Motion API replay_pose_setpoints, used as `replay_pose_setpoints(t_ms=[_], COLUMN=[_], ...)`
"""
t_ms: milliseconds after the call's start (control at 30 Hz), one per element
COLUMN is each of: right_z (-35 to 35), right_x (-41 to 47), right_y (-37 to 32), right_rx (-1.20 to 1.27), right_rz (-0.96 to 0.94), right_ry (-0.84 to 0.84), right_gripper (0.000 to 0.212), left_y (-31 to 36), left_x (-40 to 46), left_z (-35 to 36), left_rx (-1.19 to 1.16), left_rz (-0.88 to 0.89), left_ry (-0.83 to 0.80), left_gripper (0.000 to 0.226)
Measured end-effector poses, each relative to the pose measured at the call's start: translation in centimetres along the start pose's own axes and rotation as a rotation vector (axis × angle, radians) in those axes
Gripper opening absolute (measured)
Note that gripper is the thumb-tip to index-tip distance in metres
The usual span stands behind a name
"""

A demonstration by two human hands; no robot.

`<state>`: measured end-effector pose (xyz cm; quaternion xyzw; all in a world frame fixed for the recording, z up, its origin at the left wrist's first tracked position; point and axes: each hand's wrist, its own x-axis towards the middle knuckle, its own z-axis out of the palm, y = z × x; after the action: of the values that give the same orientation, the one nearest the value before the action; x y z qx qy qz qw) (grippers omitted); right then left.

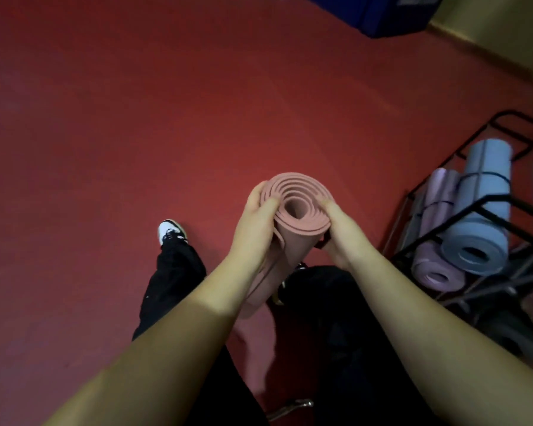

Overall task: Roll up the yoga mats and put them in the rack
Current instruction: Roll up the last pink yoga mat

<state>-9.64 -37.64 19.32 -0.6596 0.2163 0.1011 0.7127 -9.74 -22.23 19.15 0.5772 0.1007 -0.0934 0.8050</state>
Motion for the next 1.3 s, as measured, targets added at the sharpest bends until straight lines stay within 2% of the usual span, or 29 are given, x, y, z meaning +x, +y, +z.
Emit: replay_pose_setpoints(t_ms=[67, 133, 267, 333, 567, 633, 733, 800, 867, 933, 967, 1033, 1133, 1200, 1300], right_z=[-0.9, -2.5, -6.4, -9.2, -23.4, -27.5, -32.4, -35.1, -37.1, -38.7, -39.4, -41.0, -43.7, -46.1, -50.1], right_x=[-0.3, -0.7, -0.5, -0.2, 0.8, 1.1, 1.7, 1.6, 0.7, -1.0, -1.7, -3.3, -4.8, -4.9, -3.9], right_y=[-0.2, -0.5, -1.3, -1.1, 3.6, 5.2, 8.9, 12.0, 16.3, 21.5, 24.4, 30.1, 36.4, 39.2, 43.8], right_rx=[-0.026, -0.071, -0.136, -0.125, 0.035, 0.088, 0.21, 0.353, 0.45, 0.3, 0.148, -0.143, -0.194, -0.212, -0.291], right_rz=[0.022, 0.033, 0.024, 0.043, 0.185, 0.208, 0.221, 0.248, 0.342, 0.488, 0.576, 0.722, 0.832, 0.874, 0.889], right_ry=[0.071, 0.142, 0.189, 0.225, 0.222, 0.188, 0.206, 0.271, 0.418, 0.539, 0.539, 0.519, 0.552, 0.65, 0.794], right_gripper=[0.064, 0.062, 0.045, 0.043, 0.073, 0.069, 0.049, 0.054, 0.052, 0.036, 0.029, 0.027, 0.036, 0.038, 0.039], left_y=[0.2, 0.7, 1.4, 0.6, -5.8, -8.1, -11.9, -14.7, -17.9, -21.3, -22.9, -25.4, -27.5, -29.5, -31.8], left_x=[0.2, 0.2, 1.2, 1.6, 1.3, 1.2, 1.7, 2.0, 2.0, 2.0, 2.1, 1.8, 1.1, 1.1, 1.6], left_z=[1.1, 2.7, 6.7, 9.4, 21.7, 26.0, 31.0, 33.7, 36.1, 37.8, 38.4, 39.2, 40.4, 41.0, 41.5], left_rx=[0.127, 0.231, 0.373, 0.449, 0.73, 0.83, 0.948, 0.99, 1.047, 1.086, 1.099, 1.132, 1.109, 1.091, 1.225], left_rz=[0.01, 0.01, -0.011, -0.016, -0.051, -0.077, -0.119, -0.138, -0.18, -0.225, -0.227, -0.226, -0.279, -0.304, -0.262], left_ry=[-0.036, -0.094, -0.135, -0.144, -0.258, -0.287, -0.315, -0.357, -0.417, -0.465, -0.482, -0.523, -0.61, -0.641, -0.659], left_gripper=[0.073, 0.086, 0.078, 0.082, 0.081, 0.076, 0.068, 0.077, 0.08, 0.074, 0.07, 0.056, 0.015, 0.011, 0.01])
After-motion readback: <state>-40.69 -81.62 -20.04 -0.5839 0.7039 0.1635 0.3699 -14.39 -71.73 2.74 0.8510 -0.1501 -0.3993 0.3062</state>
